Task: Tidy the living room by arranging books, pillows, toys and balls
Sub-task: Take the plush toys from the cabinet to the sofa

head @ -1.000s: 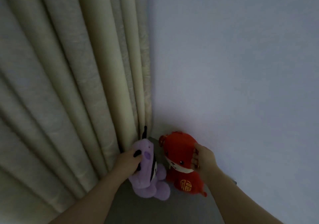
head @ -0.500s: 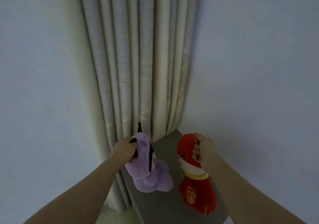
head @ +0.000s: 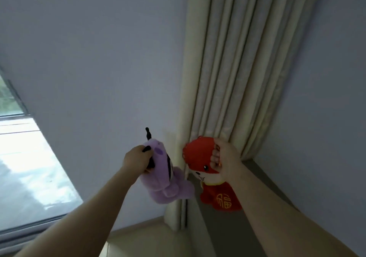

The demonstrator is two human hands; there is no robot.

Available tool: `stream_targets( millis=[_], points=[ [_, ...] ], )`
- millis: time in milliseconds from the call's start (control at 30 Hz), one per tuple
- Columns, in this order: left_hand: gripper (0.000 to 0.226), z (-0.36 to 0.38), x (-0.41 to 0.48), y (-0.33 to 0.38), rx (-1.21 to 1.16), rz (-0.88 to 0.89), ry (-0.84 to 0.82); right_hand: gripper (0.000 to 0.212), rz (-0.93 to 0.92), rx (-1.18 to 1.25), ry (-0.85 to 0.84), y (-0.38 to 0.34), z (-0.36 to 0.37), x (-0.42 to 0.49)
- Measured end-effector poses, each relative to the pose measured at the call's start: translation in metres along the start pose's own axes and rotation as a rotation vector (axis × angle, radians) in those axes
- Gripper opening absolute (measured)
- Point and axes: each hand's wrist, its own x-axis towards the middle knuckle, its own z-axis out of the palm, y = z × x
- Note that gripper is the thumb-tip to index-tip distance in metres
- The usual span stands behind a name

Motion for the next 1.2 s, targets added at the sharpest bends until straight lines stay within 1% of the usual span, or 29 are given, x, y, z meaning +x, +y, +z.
stream_targets(
  millis=[67, 167, 233, 267, 333, 467, 533, 633, 667, 733, 800, 867, 967, 1100, 1133, 1200],
  points=[
    [0.018, -0.042, -0.015, -0.019, -0.092, -0.060, 0.008, 0.035, 0.024, -0.005, -0.088, 0.015, 0.040, -0.019],
    [0.020, -0.099, -0.037, -0.045, -0.072, -0.135, 0.067, 0.036, 0.039, -0.024, -0.201, 0.037, 0.092, -0.045],
    [0.022, -0.152, -0.059, -0.077, -0.071, -0.167, 0.153, 0.036, 0.075, -0.046, -0.284, 0.060, 0.140, -0.072],
    [0.023, -0.165, -0.065, -0.087, -0.065, -0.187, 0.164, 0.035, 0.070, -0.036, -0.305, 0.066, 0.152, -0.077],
    [0.021, -0.212, -0.093, -0.119, -0.076, -0.239, 0.242, 0.035, 0.079, -0.056, -0.397, 0.091, 0.197, -0.101],
    [0.021, -0.290, -0.154, -0.184, -0.197, -0.343, 0.388, 0.035, 0.138, -0.169, -0.556, 0.144, 0.285, -0.155],
    [0.025, -0.317, -0.179, -0.210, -0.234, -0.371, 0.475, 0.034, 0.187, -0.225, -0.624, 0.167, 0.319, -0.179],
    [0.021, -0.353, -0.215, -0.243, -0.235, -0.414, 0.633, 0.033, 0.254, -0.305, -0.739, 0.203, 0.366, -0.209],
    [0.022, -0.359, -0.221, -0.249, -0.222, -0.433, 0.661, 0.032, 0.258, -0.311, -0.752, 0.210, 0.375, -0.212],
    [0.022, -0.384, -0.244, -0.273, -0.237, -0.517, 0.764, 0.034, 0.319, -0.361, -0.848, 0.235, 0.409, -0.235],
    [0.019, -0.405, -0.256, -0.295, -0.268, -0.606, 0.813, 0.036, 0.380, -0.382, -0.918, 0.255, 0.439, -0.252],
    [0.021, -0.426, -0.263, -0.321, -0.264, -0.678, 0.857, 0.036, 0.436, -0.406, -0.996, 0.275, 0.469, -0.266],
    [0.027, -0.452, -0.259, -0.350, -0.234, -0.762, 0.892, 0.037, 0.494, -0.445, -1.038, 0.298, 0.507, -0.270],
    [0.025, -0.500, -0.229, -0.389, -0.173, -0.879, 0.904, 0.036, 0.524, -0.542, -1.078, 0.326, 0.582, -0.266],
    [0.025, -0.500, -0.228, -0.389, -0.160, -0.904, 0.897, 0.036, 0.504, -0.572, -1.063, 0.328, 0.586, -0.265],
    [0.025, -0.521, -0.216, -0.404, -0.156, -0.942, 0.911, 0.034, 0.481, -0.647, -1.052, 0.340, 0.620, -0.266]
  ],
)
